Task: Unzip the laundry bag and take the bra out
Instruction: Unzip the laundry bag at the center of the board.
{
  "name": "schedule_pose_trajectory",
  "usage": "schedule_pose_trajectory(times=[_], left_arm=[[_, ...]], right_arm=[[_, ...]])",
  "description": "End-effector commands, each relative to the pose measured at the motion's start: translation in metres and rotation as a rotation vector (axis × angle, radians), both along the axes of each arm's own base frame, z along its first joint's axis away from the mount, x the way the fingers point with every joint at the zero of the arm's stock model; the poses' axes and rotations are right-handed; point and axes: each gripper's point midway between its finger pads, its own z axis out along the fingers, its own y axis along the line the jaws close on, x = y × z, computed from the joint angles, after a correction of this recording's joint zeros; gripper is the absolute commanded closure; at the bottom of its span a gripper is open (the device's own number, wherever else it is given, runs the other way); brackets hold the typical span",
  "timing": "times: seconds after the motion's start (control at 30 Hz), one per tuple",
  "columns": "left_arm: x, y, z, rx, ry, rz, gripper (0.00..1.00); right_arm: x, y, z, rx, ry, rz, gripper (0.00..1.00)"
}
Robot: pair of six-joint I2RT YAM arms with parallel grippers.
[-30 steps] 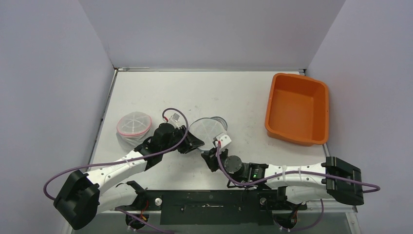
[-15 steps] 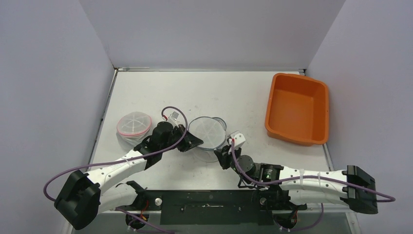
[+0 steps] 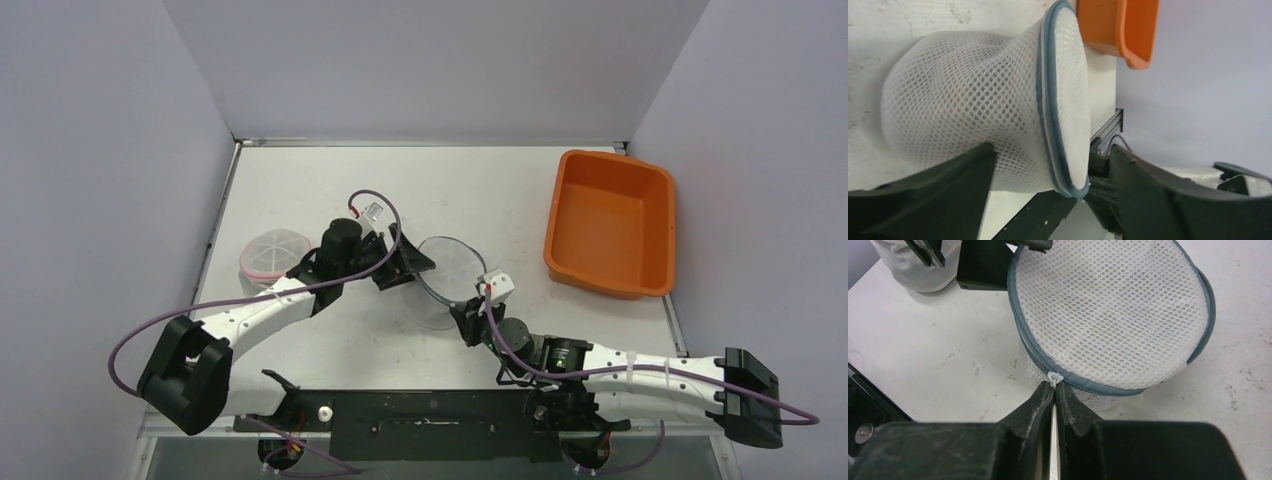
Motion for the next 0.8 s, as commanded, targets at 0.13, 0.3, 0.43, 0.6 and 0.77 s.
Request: schedule_pose_trajectory(times=[0.13, 0.3, 0.43, 0.6, 0.77], left_arm=[[-0.024, 0.029, -0.009, 0.086, 0.036, 0.029, 0.04], [-0.049, 0.047, -0.007, 0.074, 0.055, 0.067, 0.04], [-0.051, 0.041, 0.018, -0.023, 0.017, 0.085, 0.04], [-0.042, 0.024, 0.025, -0.044, 0.016, 0.076, 0.04], [-0.032, 0.014, 0.012, -0.066, 0.039, 0.091, 0.08]], right_arm=[[0.002, 0.033, 0.019, 0.072, -0.024, 0.059, 0.95], [0.0, 0.051, 0.028, 0.087, -0.032, 0.115, 0.95], [0.001, 0.065, 0.031, 0.097, -0.036, 0.146, 0.95], [0.0, 0.077, 0.037, 0.1, -0.04, 0.174, 0.95], [-0.002, 0.076, 0.044, 0.107, -0.042, 0.178, 0.95]])
